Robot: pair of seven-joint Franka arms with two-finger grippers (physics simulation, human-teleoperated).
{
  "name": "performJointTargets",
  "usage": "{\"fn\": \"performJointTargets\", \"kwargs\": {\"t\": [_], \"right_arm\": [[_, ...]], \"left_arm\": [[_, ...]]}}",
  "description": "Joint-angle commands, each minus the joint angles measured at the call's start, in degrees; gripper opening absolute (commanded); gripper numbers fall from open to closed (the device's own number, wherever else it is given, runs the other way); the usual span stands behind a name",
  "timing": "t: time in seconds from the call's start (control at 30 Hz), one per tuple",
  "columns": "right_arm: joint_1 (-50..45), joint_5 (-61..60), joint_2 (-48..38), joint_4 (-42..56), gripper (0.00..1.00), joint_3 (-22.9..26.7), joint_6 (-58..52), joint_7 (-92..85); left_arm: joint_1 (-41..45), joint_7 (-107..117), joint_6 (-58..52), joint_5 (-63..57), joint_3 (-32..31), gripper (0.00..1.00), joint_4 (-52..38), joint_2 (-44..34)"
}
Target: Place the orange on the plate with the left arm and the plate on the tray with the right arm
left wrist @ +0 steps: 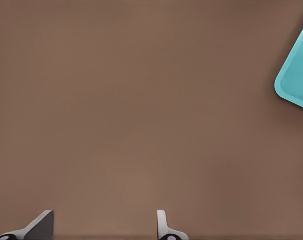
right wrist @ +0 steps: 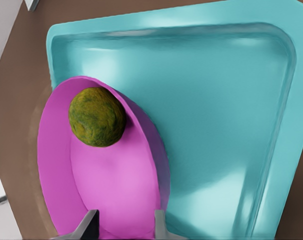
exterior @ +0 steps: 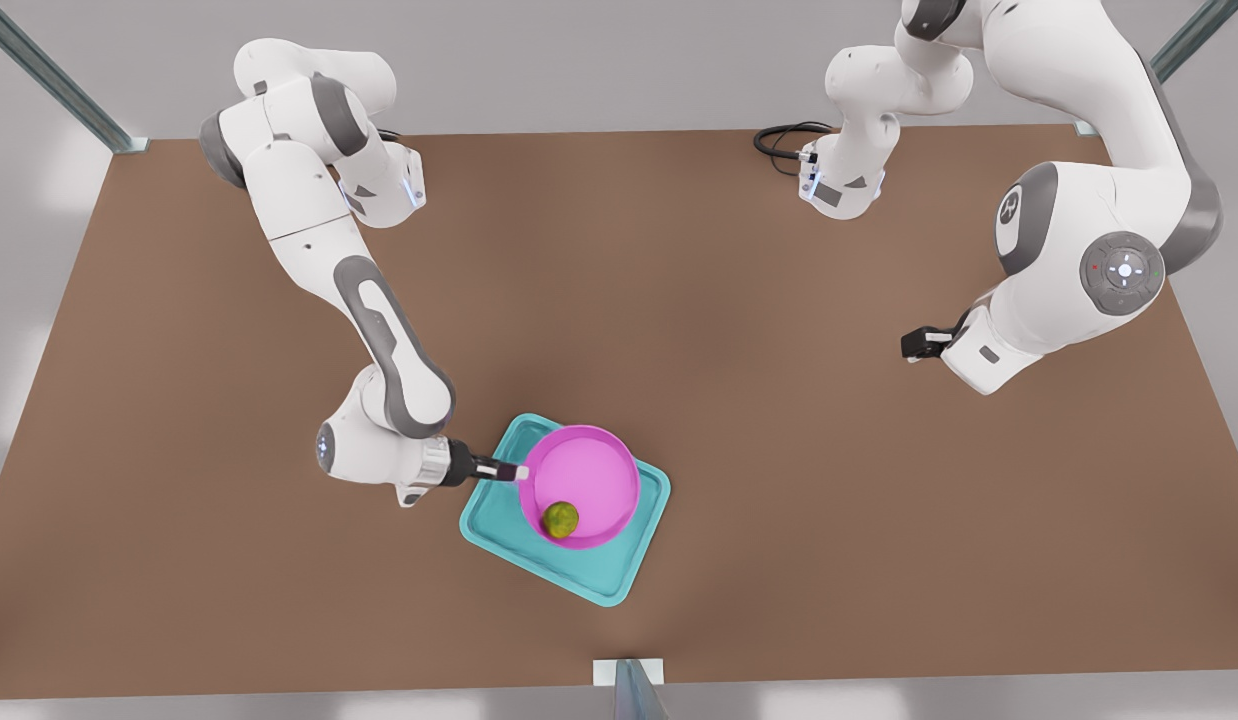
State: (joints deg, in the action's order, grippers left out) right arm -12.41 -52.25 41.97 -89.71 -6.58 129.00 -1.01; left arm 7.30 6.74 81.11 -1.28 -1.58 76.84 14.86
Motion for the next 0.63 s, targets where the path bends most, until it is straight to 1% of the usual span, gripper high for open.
{"fn": "performJointTargets", "kwargs": {"t": [0.0,0.17,0.2,0.23,0.27,0.3,0.33,0.37,0.4,0.43,0.47,0.5,0.53,0.6], "right_arm": [[0.1,0.1,0.0,0.1,1.00,0.0,-2.1,-0.7],[0.9,0.5,-0.2,0.4,1.00,0.1,-4.5,-0.7],[1.4,0.6,-0.5,0.5,1.00,0.1,-4.7,-0.5],[0.8,3.4,-1.2,1.1,1.00,3.1,-9.2,-0.1],[0.6,9.5,-2.6,3.2,1.00,7.8,-20.5,-0.1],[1.2,27.3,-1.6,15.3,1.00,13.0,-44.3,-0.8],[5.8,38.6,-1.5,22.0,1.00,13.2,-54.7,-0.8],[8.0,44.2,-2.2,30.6,1.00,13.7,-63.9,-1.0],[8.0,49.6,-2.3,39.6,1.00,13.8,-69.7,-1.4],[7.3,53.8,-4.5,42.3,1.00,13.8,-70.8,-1.4],[6.5,55.0,-8.1,41.8,1.00,13.6,-71.3,-1.3],[5.6,55.9,-9.9,41.7,1.00,13.4,-72.7,-1.0],[4.6,57.6,-15.2,36.8,1.00,13.0,-72.2,-0.5],[5.0,57.4,-19.1,30.7,1.00,12.7,-68.8,-0.4]], "left_arm": [[0.0,-0.1,-0.1,0.0,0.0,1.00,0.0,-0.1],[0.0,-0.2,-0.1,0.0,0.3,1.00,-0.2,-0.1],[0.0,-0.1,-0.3,0.0,0.3,1.00,-1.3,0.3],[0.0,-0.1,-0.3,0.0,0.3,1.00,-1.4,0.3],[0.0,-0.1,-0.3,0.0,0.3,1.00,-1.4,0.3],[0.0,-0.1,-0.3,0.0,0.3,1.00,-1.4,0.4],[0.0,-0.1,-0.1,-0.1,0.3,1.00,-1.4,0.5],[0.0,-0.1,-0.1,-0.1,0.3,1.00,-1.4,0.5],[0.0,-0.1,0.0,-0.1,0.3,1.00,-1.4,0.5],[0.0,-0.2,-0.1,-0.2,0.4,1.00,-1.4,0.5],[0.0,-0.1,-0.1,-0.2,0.5,1.00,-1.4,0.4],[0.0,-0.2,-0.1,-0.2,0.5,1.00,-1.4,0.4],[0.0,-0.2,-0.1,-0.2,0.5,1.00,-1.4,0.5],[0.0,-0.2,-0.1,-0.2,0.5,1.00,-1.4,0.5]]}}
